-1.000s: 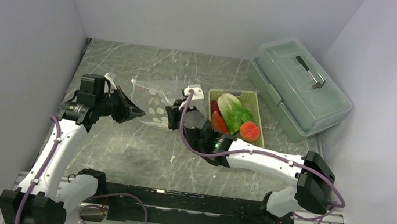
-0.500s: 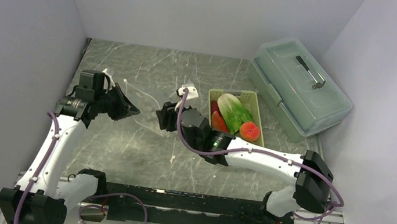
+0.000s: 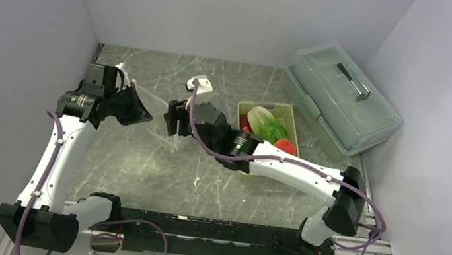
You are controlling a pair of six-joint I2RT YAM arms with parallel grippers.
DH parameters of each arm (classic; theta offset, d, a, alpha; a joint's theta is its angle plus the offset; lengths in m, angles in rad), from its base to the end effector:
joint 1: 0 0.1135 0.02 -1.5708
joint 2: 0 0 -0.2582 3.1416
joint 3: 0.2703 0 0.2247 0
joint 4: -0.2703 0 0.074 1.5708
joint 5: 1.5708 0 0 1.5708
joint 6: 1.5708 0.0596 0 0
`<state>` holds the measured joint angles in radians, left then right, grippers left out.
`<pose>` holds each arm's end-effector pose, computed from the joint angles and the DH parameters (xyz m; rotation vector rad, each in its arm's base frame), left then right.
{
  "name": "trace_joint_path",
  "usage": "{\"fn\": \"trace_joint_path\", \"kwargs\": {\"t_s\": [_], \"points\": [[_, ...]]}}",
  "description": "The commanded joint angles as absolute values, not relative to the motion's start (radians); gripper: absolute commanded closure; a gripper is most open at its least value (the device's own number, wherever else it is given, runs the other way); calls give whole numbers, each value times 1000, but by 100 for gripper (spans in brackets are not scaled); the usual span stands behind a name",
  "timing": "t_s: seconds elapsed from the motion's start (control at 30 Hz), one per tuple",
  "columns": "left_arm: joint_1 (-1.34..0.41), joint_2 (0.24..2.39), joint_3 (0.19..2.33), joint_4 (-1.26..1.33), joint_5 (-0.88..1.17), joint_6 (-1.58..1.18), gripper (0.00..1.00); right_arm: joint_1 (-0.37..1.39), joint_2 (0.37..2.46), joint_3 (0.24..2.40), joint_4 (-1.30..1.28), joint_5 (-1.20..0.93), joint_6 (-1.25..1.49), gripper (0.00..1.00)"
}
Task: Place the food in the zip-top bag and seal the zipper
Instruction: Open the zipper of the food storage bag.
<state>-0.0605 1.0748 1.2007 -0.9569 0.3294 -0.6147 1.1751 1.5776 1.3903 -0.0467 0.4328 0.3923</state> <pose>0.1908 -0.0309 0.3310 -0.5202 2.4083 -0.7014 0.1658 0.3320 0.3606 -0.4014 1.7991 0.7295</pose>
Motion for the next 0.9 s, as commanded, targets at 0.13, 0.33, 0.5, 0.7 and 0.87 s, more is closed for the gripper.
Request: {"fn": "trace_joint_path", "kwargs": {"t_s": [0.13, 0.33, 0.5, 0.7, 0.87], "points": [[-64, 1128, 1365, -1061, 300, -454, 100, 1181, 1678, 1583, -240, 458, 337, 35], [-69, 1156, 1421, -1098, 314, -410, 100, 1179, 1746, 1685, -303, 469, 318, 34], [-83, 1159, 1435, -1118, 319, -395, 100, 1176, 1816, 1783, -358, 476, 306, 34], [-115, 1164, 1451, -1143, 305, -377, 100, 1165, 1922, 1924, -459, 482, 312, 34], [-142, 1163, 1460, -1164, 268, -369, 100, 1154, 1994, 2002, -524, 480, 326, 37]]}}
